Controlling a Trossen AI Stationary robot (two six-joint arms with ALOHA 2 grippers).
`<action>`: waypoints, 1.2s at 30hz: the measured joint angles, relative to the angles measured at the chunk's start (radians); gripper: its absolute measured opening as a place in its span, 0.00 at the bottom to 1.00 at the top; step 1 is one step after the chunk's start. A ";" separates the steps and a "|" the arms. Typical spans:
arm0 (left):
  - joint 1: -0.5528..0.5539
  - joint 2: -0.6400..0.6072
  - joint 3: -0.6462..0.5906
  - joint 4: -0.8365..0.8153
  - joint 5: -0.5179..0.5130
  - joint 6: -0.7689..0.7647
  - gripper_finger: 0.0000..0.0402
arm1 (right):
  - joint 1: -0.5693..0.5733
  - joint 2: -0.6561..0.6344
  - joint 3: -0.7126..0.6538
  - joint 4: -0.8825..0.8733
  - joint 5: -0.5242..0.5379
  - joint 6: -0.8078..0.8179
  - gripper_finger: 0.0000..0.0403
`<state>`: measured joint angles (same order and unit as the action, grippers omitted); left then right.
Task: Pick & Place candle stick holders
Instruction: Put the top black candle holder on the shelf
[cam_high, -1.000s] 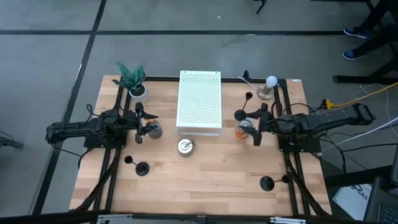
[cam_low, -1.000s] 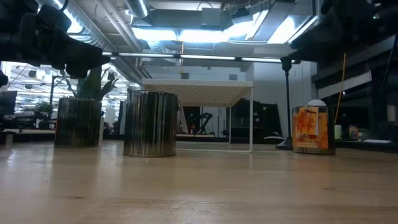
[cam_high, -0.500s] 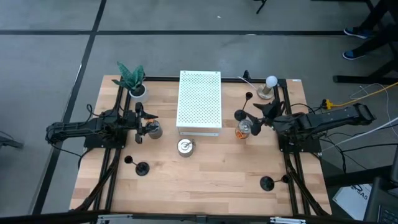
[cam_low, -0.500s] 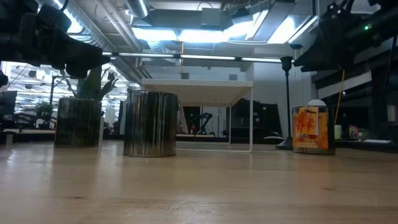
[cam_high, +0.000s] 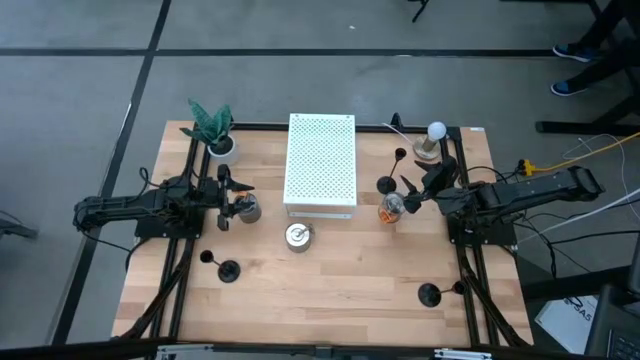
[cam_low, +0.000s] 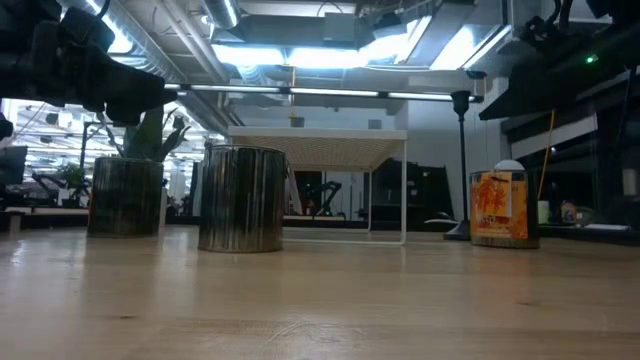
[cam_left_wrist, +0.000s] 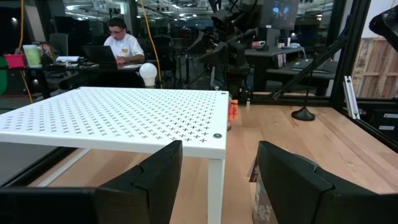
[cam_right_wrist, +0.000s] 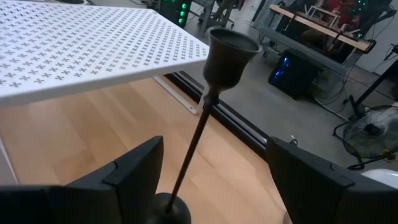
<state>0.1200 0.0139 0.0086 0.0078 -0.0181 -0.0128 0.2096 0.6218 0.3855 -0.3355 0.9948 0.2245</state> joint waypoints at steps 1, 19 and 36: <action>0.000 0.000 0.000 0.000 0.000 0.000 0.52 | 0.000 0.000 0.000 0.000 0.000 0.000 0.72; 0.000 0.000 0.000 0.000 0.000 0.000 0.52 | 0.000 0.011 0.000 -0.014 0.079 0.152 0.72; 0.000 0.000 0.000 0.000 0.000 0.000 0.52 | 0.000 0.125 -0.001 0.000 0.165 0.269 0.72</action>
<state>0.1200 0.0139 0.0084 0.0078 -0.0181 -0.0128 0.2100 0.7464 0.3843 -0.3351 1.1603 0.4934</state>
